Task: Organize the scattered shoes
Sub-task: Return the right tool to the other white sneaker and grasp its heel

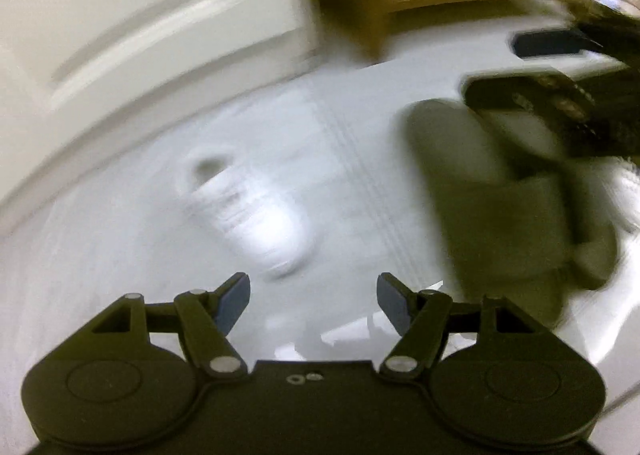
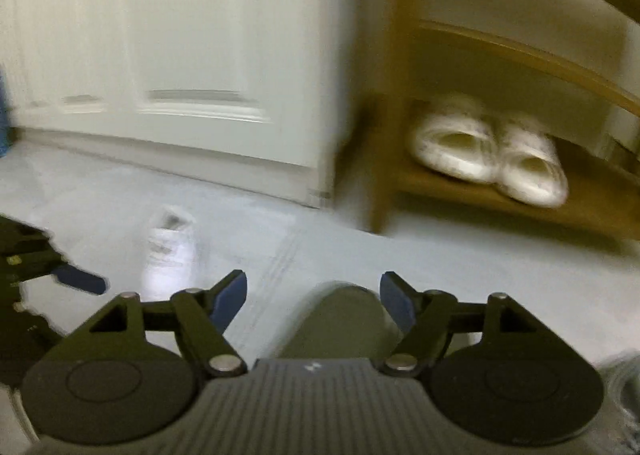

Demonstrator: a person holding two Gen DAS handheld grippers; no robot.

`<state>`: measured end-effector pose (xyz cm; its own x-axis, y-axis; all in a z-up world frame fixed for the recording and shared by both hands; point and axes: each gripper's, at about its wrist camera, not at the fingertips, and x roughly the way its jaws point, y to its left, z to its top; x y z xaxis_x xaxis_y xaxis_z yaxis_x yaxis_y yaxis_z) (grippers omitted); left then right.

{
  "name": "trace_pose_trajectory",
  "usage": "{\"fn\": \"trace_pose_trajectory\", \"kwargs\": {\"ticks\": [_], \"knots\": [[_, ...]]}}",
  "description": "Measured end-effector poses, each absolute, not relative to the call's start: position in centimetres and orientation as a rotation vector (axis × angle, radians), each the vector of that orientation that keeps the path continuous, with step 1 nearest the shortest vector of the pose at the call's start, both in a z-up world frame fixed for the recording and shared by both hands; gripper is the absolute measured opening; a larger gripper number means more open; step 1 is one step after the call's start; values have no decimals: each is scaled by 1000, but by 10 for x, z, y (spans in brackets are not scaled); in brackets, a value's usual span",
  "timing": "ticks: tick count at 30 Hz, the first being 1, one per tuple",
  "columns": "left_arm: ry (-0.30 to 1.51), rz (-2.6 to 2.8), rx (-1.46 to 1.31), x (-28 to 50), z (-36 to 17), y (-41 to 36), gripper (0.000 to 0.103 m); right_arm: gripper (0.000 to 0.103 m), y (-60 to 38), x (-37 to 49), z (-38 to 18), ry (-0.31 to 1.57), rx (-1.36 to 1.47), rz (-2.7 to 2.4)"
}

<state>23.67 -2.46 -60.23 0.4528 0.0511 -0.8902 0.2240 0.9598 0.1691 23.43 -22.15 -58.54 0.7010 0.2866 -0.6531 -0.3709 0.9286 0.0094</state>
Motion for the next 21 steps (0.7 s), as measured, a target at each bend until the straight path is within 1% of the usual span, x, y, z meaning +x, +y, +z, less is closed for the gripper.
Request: {"fn": "trace_pose_trajectory", "kwargs": {"ticks": [4, 6, 10, 13, 16, 21], "knots": [[1149, 81, 98, 256, -616, 53, 71, 76, -149, 259, -597, 711, -232, 515], [1159, 127, 57, 259, -621, 74, 71, 75, -105, 279, -606, 686, -295, 564], [1166, 150, 49, 270, -630, 96, 71, 74, -62, 304, -626, 683, -341, 573], [1157, 148, 39, 281, -633, 105, 71, 65, -39, 321, -649, 732, -362, 538], [1136, 149, 34, 292, -633, 114, 71, 65, -32, 322, -658, 757, -341, 516], [1117, 160, 43, 305, -638, 126, 71, 63, -18, 330, -675, 788, -398, 487]]}}
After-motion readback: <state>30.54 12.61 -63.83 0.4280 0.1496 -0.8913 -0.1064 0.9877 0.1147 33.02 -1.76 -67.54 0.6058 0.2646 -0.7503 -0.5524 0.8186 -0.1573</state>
